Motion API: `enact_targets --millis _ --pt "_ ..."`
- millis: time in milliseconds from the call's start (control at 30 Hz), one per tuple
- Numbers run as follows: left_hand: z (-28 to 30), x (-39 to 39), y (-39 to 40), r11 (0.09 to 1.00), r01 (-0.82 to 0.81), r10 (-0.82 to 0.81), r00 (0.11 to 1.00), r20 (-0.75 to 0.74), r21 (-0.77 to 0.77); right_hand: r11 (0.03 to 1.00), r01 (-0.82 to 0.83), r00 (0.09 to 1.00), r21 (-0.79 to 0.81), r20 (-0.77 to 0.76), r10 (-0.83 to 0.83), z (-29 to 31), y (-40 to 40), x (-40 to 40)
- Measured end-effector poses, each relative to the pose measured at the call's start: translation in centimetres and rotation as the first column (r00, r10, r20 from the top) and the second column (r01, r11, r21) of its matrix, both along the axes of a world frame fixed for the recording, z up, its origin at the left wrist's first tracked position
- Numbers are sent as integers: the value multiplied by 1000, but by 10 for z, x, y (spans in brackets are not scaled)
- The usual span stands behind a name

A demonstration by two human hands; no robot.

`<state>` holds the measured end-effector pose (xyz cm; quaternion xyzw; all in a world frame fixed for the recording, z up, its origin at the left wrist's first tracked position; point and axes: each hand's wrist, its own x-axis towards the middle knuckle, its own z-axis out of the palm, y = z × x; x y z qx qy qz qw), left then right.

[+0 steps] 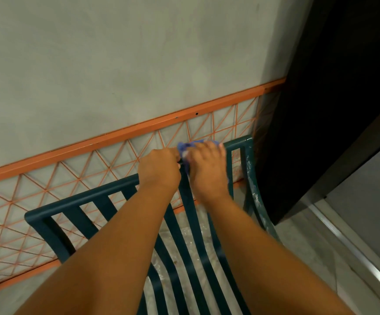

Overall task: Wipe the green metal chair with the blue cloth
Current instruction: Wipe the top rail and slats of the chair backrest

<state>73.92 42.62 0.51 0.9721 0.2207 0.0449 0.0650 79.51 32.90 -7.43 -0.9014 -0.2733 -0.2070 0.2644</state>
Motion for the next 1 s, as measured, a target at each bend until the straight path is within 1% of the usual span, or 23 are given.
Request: enact_targets --millis 67,133,200,267,300,333,433,500,567,600,633,733,767,833,867,933,1000 --pt "-1 0 0 1000 2 -2 1000 0 21 991 -93 994 93 57 88 -20 -4 -15" --pt "-1 -1 0 1000 4 -4 1000 4 21 970 -97 991 225 115 73 -25 -11 -17" --pt "-2 -1 0 1000 10 -10 1000 6 15 935 -5 998 355 62 -18 -20 -12 -15" --pt "-3 -1 -1 1000 14 -14 1000 15 11 909 120 993 399 -39 -114 -11 -4 -17" --pt "-3 -1 0 1000 11 -12 1000 22 6 913 151 988 380 -76 -132 -10 2 -22" --pt "-3 -1 0 1000 8 -8 1000 29 0 926 141 989 349 -95 -115 -12 6 -28" --pt "-3 -2 0 1000 20 -20 999 36 0 958 68 990 279 -134 -31 -22 -2 -34" --pt "-4 -2 0 999 36 -36 998 41 0 938 127 957 322 -287 -31 -30 -14 -30" --pt "-4 -2 0 999 38 -37 998 42 -5 916 242 880 320 -471 -68 -36 -24 -26" --pt "-4 -2 0 999 37 -37 998 42 -4 915 265 857 304 -509 -79 -35 -25 -26" --pt "-4 -2 -1 999 37 -37 998 40 1 916 258 860 308 -505 -72 -33 -24 -26" --pt "-4 -2 -2 999 42 -42 998 42 9 906 192 925 378 -378 -38 -22 -17 -26" --pt "-4 -2 -2 999 41 -41 998 43 9 911 177 940 373 -338 -44 -21 -15 -26" --pt "-4 -2 -2 999 43 -44 998 37 11 936 152 947 316 -318 -47 -30 -18 -27" --pt "-4 -2 -2 999 45 -46 998 37 16 952 129 942 276 -335 -31 -37 -22 -27" --pt "-3 -2 -3 999 37 -38 999 32 21 973 88 906 211 -424 10 -47 -36 -26" --pt "-1 -2 -4 999 30 -31 999 30 17 968 99 857 230 -514 35 -46 -50 -24"
